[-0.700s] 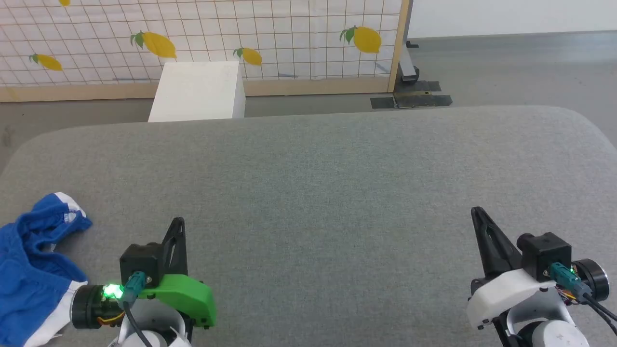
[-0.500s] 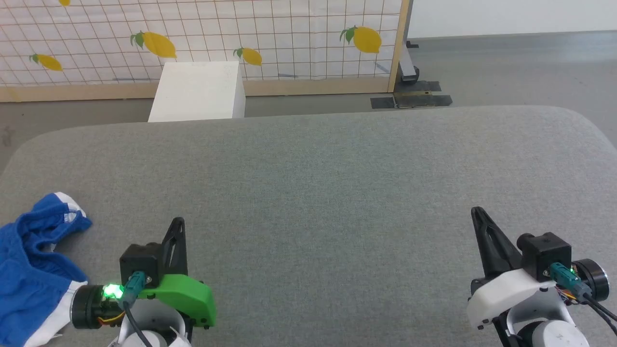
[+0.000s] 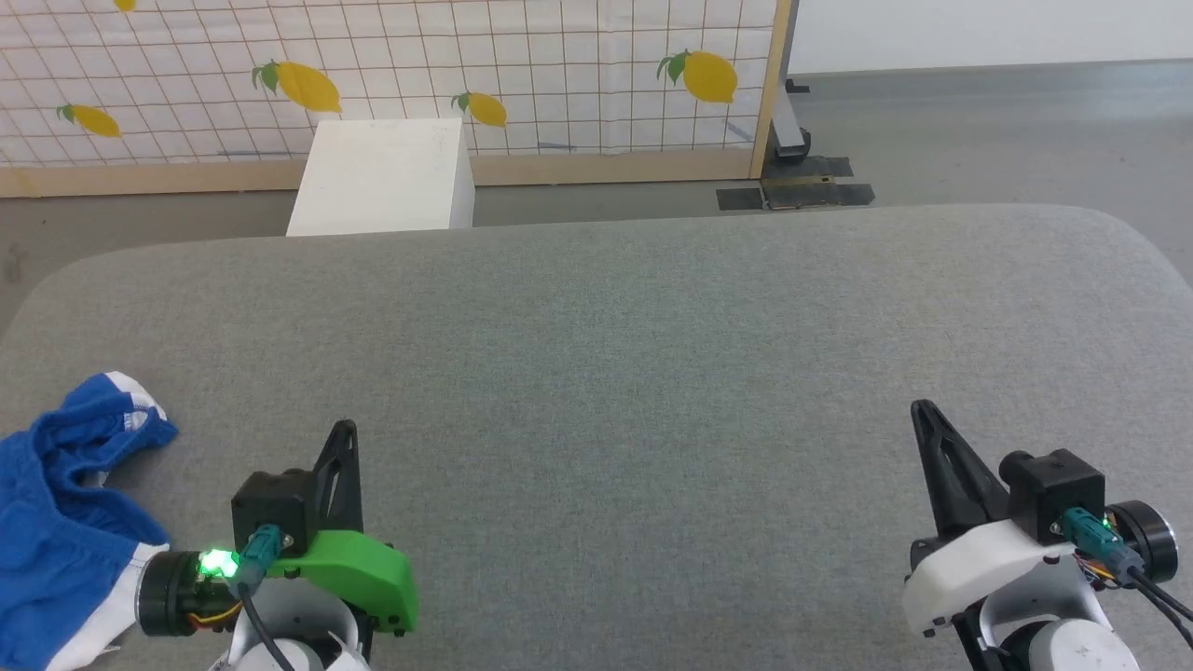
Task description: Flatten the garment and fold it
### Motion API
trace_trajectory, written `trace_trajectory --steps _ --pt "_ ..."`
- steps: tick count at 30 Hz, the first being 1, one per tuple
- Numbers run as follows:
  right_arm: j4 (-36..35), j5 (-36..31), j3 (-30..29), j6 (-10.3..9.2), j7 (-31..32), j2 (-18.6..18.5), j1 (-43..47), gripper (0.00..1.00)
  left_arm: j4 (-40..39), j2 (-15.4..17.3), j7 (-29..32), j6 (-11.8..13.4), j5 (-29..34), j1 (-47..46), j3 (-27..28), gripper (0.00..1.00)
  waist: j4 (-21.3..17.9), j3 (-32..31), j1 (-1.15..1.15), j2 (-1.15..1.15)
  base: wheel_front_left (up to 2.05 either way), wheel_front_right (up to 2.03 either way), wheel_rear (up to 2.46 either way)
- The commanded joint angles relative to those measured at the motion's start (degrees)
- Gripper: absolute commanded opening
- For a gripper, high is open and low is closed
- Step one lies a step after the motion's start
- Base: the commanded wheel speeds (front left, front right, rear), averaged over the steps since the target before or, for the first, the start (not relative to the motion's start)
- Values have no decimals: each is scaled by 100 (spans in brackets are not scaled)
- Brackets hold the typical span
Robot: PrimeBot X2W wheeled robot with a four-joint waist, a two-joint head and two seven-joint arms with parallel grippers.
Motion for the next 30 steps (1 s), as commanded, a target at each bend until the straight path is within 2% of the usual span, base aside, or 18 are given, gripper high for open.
trace_trajectory --steps 1,30 --pt "-30 -36 8 -9 1 1 44 0 -15 -27 7 38 59 62 5 0 0 0 0 0 0 0 0" --pt "-30 -36 8 -9 1 1 44 0 -15 -27 7 38 59 62 5 0 0 0 0 0 0 0 0"
